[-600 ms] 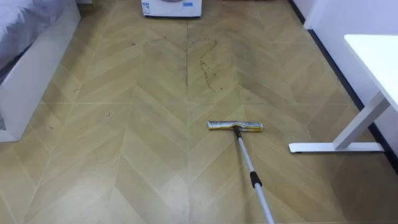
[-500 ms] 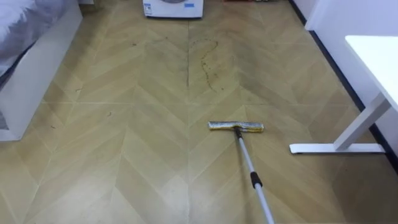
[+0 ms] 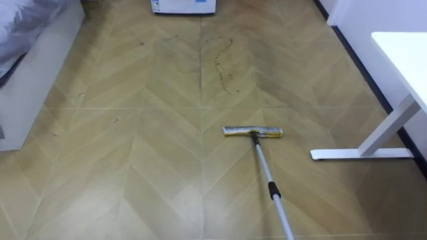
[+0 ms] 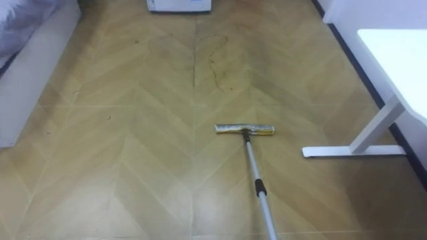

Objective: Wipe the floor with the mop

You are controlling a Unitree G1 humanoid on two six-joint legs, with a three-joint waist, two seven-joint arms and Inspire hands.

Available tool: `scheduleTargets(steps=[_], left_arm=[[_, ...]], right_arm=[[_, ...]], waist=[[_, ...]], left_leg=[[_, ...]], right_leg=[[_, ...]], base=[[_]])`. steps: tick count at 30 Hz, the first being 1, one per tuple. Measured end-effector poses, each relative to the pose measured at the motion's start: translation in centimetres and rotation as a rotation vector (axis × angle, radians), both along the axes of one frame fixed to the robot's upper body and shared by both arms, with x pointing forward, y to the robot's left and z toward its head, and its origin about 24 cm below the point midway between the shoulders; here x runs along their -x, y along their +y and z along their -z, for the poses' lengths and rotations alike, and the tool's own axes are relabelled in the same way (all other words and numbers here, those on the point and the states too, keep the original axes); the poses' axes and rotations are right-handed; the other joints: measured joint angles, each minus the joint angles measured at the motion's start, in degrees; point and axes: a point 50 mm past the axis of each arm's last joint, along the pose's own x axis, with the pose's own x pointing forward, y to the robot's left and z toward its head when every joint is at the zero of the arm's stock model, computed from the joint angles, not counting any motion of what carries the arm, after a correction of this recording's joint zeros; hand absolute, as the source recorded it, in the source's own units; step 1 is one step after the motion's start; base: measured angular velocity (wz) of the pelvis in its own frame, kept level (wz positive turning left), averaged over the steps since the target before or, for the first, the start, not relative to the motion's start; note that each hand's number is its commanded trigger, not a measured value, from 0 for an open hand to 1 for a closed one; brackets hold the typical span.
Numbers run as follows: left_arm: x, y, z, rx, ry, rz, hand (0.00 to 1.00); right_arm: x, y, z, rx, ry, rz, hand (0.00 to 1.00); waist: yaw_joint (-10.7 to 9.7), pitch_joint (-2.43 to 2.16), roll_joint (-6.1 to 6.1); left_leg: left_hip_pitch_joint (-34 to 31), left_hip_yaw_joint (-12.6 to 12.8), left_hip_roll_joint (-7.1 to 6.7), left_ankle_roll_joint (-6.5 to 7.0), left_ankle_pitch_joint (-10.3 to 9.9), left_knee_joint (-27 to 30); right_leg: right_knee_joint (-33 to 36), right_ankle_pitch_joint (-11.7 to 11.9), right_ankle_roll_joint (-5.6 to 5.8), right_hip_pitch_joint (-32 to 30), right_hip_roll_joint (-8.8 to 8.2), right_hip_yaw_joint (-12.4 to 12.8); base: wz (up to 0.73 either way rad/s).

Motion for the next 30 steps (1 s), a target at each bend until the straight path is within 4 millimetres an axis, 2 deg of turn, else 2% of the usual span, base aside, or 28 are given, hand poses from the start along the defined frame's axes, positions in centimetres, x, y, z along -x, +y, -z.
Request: scheduleTargets(steps=[1,2,3,6,7,10,14,16,17,20,22,23,24,25,26,27,28,29,30], left_arm=[[0.0,0.0,0.0,-0.001,0.005,-0.001,0.0],[-0.1,0.0,0.0,0.0,0.003,-0.001,0.0],[-0.3,-0.1,0.0,0.001,0.0,-0.002,0.0],[-0.5,-0.2,0.1,0.007,-0.003,-0.008,0.0],[-0.5,-0.2,0.1,0.01,-0.002,-0.015,0.0],[-0.5,-0.5,0.2,0.015,0.001,-0.016,0.0],[-1.2,-0.9,0.3,0.022,-0.01,-0.012,0.0],[-1.5,-1.0,0.3,0.025,-0.003,-0.01,0.0],[-1.7,-1.1,0.3,0.026,-0.004,-0.01,0.0],[-1.7,-1.1,0.3,0.029,0.001,-0.01,0.0],[-2.0,-1.2,0.3,0.03,0.007,-0.004,0.0],[-2.2,-1.2,0.3,0.031,0.007,-0.005,0.0],[-2.4,-1.2,0.3,0.037,0.001,-0.025,0.0],[-2.5,-1.2,0.3,0.04,-0.003,-0.04,0.0],[-2.5,-1.0,0.3,0.04,-0.004,-0.055,0.0],[-2.5,-1.0,0.3,0.04,-0.007,-0.059,0.0],[-3.1,-0.9,0.2,0.047,-0.024,-0.081,0.0],[-3.3,-0.9,0.2,0.053,-0.031,-0.087,0.0],[-3.4,-0.9,0.2,0.059,-0.033,-0.084,0.0]], right_arm=[[0.0,0.0,0.0,0.001,-0.001,0.006,1.0],[0.0,0.0,0.0,0.002,-0.002,0.008,1.0],[0.0,0.1,0.0,0.002,0.0,0.003,1.0],[-0.1,0.1,0.0,0.004,-0.003,0.017,1.0],[-0.2,0.1,0.0,0.001,-0.01,0.027,1.0],[-1.0,0.2,0.1,-0.001,-0.031,0.043,1.0],[-1.7,0.2,0.1,-0.004,-0.05,0.062,1.0],[-2.1,0.1,0.0,0.001,-0.043,0.075,1.0],[-2.1,0.0,0.0,0.003,-0.043,0.08,1.0],[-2.1,-0.3,-0.1,0.01,-0.046,0.121,1.0],[-1.9,-0.2,-0.1,0.011,-0.024,0.142,1.0],[-2.0,-0.3,-0.1,0.013,-0.019,0.145,1.0],[-2.6,-0.4,-0.2,0.017,-0.019,0.144,1.0],[-3.1,-0.6,-0.3,0.024,-0.017,0.148,1.0],[-3.8,-1.0,-0.5,0.033,-0.024,0.151,1.0],[-4.2,-1.3,-0.6,0.04,-0.028,0.148,1.0],[-5.4,-2.2,-1.0,0.057,-0.049,0.143,1.0],[-6.2,-2.8,-1.3,0.067,-0.068,0.14,1.0],[-8.1,-3.8,-1.9,0.082,-0.114,0.133,1.0]], waist=[[0.37,0.09,-0.11],[0.55,-0.07,0.19],[0.84,0.1,0.07],[1.04,-0.02,0.86],[1.1,0.15,0.84],[0.97,-0.14,1.28],[1.03,0.5,1.33],[1.14,1.06,1.18],[1.22,1.11,1.13],[1.61,1.51,1.55],[2.77,1.53,1.81],[3.26,1.53,1.79],[4.17,1.47,1.91],[4.77,1.38,2.02],[5.25,1.4,2.01],[5.67,1.45,1.83],[6.55,1.47,1.58],[6.98,1.52,1.42],[7.82,1.74,0.84]], left_leg=[[-0.61,-0.01,-0.05,0.0,0.0,0.33],[-1.1,-0.02,-0.07,0.0,0.0,0.72],[-2.29,-0.03,-0.09,0.0,0.0,1.35],[-4.73,-0.15,-0.09,0.0,0.0,2.01],[-5.82,-0.16,-0.16,0.0,0.0,2.49],[-9.54,-0.32,-0.36,0.0,0.0,3.9],[-14.67,-0.67,-0.87,0.01,0.0,7.12],[-19.23,-1.34,-1.52,0.0,-0.03,11.68],[-20.53,-1.84,-1.75,0.07,-0.11,12.96],[-27.05,-2.69,-1.79,-0.31,-2.42,21.76],[-33.09,-3.93,-1.49,-1.1,-4.86,31.91],[-34.78,-4.18,-1.38,-1.3,-5.16,34.92],[-38.4,-5.16,-1.13,-1.4,-5.2,40.91],[-41.83,-5.8,-0.76,-1.54,-5.08,47.26],[-45.24,-6.17,-0.33,-1.61,-3.61,53.85],[-46.97,-6.39,-0.37,-1.63,-1.96,56.91],[-50.38,-6.34,-0.36,-1.41,2.41,62.21],[-51.95,-6.25,-0.46,-1.45,4.91,64.3],[-54.33,-5.88,-0.69,-1.44,8.37,66.14]], right_leg=[[0.18,0.01,-0.01,-0.62,-0.05,0.13],[0.17,0.03,-0.05,-0.97,-0.07,0.18],[0.18,0.15,-0.08,-1.75,-0.12,0.18],[0.36,0.36,-0.08,-3.8,-0.18,0.01],[1.01,0.36,-0.09,-4.98,-0.28,0.08],[2.9,0.4,-0.23,-8.4,-0.66,-0.14],[5.92,0.3,-0.4,-13.36,-1.38,-0.21],[8.94,-0.34,-0.79,-16.92,-2.43,-0.55],[9.84,-0.6,-0.81,-17.99,-2.63,-0.47],[15.9,-3.17,-1.33,-23.0,-3.32,-1.09],[23.52,-6.47,-2.2,-27.37,-3.81,-1.84],[25.58,-7.55,-2.42,-28.54,-4.11,-1.84],[29.27,-9.33,-3.15,-30.46,-4.13,-2.15],[32.93,-11.39,-3.07,-32.0,-4.08,-2.82],[36.61,-13.42,-3.33,-33.18,-3.85,-3.0],[38.31,-14.4,-3.69,-33.7,-3.87,-3.0],[40.97,-16.06,-4.24,-34.67,-3.89,-2.84],[41.97,-16.59,-4.32,-35.09,-3.76,-2.49],[43.37,-17.64,-4.64,-35.95,-3.19,-1.37]], base=[[-0.04],[0.0],[0.04],[0.05],[0.0],[0.0],[0.04],[0.07],[0.14],[0.2],[0.25],[0.15],[0.15],[0.19],[0.16],[0.14],[0.1],[0.08],[0.12]])
